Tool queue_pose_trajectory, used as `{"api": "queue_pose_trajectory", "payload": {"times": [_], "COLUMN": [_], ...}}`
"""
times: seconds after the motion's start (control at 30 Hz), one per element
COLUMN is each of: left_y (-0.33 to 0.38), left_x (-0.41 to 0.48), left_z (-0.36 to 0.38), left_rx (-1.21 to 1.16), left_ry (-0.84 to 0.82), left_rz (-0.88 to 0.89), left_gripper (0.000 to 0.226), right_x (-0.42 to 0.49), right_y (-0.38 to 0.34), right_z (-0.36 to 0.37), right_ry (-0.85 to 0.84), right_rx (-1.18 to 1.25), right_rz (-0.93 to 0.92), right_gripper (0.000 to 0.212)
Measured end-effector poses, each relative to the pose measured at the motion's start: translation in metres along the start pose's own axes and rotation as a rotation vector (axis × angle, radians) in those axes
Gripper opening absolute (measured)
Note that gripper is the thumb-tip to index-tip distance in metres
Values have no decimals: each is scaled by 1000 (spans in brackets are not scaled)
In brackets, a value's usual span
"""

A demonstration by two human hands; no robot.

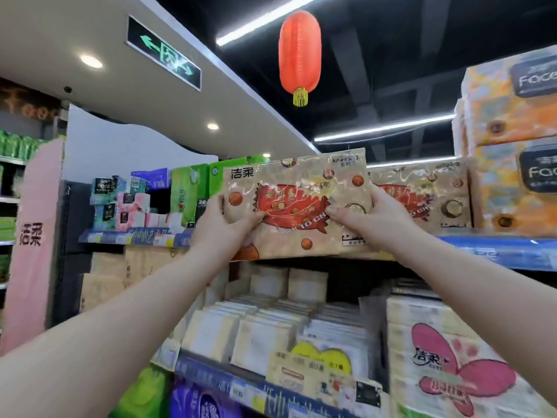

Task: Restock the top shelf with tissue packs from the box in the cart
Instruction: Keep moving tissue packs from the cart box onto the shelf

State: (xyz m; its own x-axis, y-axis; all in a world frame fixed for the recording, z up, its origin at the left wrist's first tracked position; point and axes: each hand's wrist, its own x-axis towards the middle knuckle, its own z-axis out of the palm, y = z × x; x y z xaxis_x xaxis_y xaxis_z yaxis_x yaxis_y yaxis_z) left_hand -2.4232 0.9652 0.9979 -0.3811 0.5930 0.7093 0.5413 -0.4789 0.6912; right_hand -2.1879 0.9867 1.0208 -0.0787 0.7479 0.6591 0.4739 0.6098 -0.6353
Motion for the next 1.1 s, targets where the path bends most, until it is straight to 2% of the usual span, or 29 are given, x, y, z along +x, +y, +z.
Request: {"api": "queue_pose_trajectory", "payload": {"times": [0.13, 0.17, 0.23, 0.3, 0.6, 0.7, 0.83, 1.0, 1.1], "left_y": [-7, -9, -10, -13, -47, -64, -86, -93, -96], "left_x": [47, 57, 71, 89, 145, 156, 164, 169, 171], "left_z": [31, 37, 47, 58, 90, 95, 102, 107, 106], "left_rx": [-103, -125, -155, -193, -331, -325, -297, -297, -266], "left_ry": [-7, -14, -31, -48, -146, -184, -214, -287, -315], "left_rz": [35, 27, 44, 81, 107, 101, 94, 139, 169], "left_gripper": [84, 77, 48, 41, 63, 62, 56, 48, 52], "right_x": [53, 62, 76, 88, 117, 121, 119, 119, 119], "right_y": [11, 12, 16, 22, 28, 34, 43, 31, 26], "right_z": [1, 1, 3, 6, 27, 39, 54, 54, 49], "right_ry": [49, 69, 100, 122, 240, 282, 242, 164, 113], "right_rx": [-48, -67, -81, -63, -114, -167, -300, -473, -458], "right_rz": [-17, -16, -21, -33, -6, 21, 106, 240, 297], "right_gripper": [54, 54, 56, 54, 60, 59, 74, 70, 68]}}
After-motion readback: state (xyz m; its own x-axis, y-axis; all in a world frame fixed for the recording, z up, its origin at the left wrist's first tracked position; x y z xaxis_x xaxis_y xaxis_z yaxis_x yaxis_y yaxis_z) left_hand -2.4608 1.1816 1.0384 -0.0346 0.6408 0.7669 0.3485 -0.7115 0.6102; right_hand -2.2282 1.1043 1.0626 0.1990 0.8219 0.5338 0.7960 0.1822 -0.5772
